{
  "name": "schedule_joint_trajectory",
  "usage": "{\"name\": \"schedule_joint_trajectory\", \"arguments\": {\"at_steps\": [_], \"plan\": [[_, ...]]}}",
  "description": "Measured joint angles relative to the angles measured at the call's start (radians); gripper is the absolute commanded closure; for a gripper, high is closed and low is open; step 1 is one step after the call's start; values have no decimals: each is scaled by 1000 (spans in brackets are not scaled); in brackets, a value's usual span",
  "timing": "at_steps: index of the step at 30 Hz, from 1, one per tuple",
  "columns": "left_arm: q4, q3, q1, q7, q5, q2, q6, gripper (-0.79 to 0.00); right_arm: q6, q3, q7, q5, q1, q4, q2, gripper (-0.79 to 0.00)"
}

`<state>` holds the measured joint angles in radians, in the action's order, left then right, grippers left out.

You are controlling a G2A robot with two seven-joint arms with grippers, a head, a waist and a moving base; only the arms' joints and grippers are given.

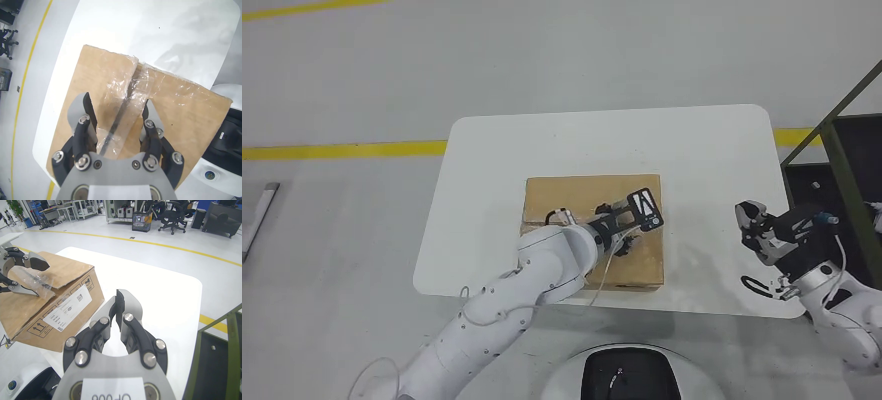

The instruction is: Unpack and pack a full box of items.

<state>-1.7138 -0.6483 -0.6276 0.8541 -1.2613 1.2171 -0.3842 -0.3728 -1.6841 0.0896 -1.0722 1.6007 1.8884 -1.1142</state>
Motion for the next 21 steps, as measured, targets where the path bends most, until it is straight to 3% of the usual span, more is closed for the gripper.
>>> {"name": "schedule_joint_trajectory", "arguments": {"at_steps": [2,7,10,12,14,21], "plan": [[-4,-3,-4,4,-6,2,-3,-379,0,2,-1,0,1,2,0,0],[-10,-13,-15,6,-21,6,-9,-283,3,4,-3,-1,4,4,-1,0],[-12,-20,-21,7,-31,7,-12,-154,5,6,-4,-2,7,4,-1,0],[-13,-25,-26,9,-36,8,-13,-114,7,6,-4,-2,9,5,-2,0],[-15,-31,-32,10,-42,9,-13,0,8,7,-4,-2,12,6,-2,0],[-32,-57,-51,9,-70,10,-12,0,10,7,-1,3,13,9,-3,0]]}}
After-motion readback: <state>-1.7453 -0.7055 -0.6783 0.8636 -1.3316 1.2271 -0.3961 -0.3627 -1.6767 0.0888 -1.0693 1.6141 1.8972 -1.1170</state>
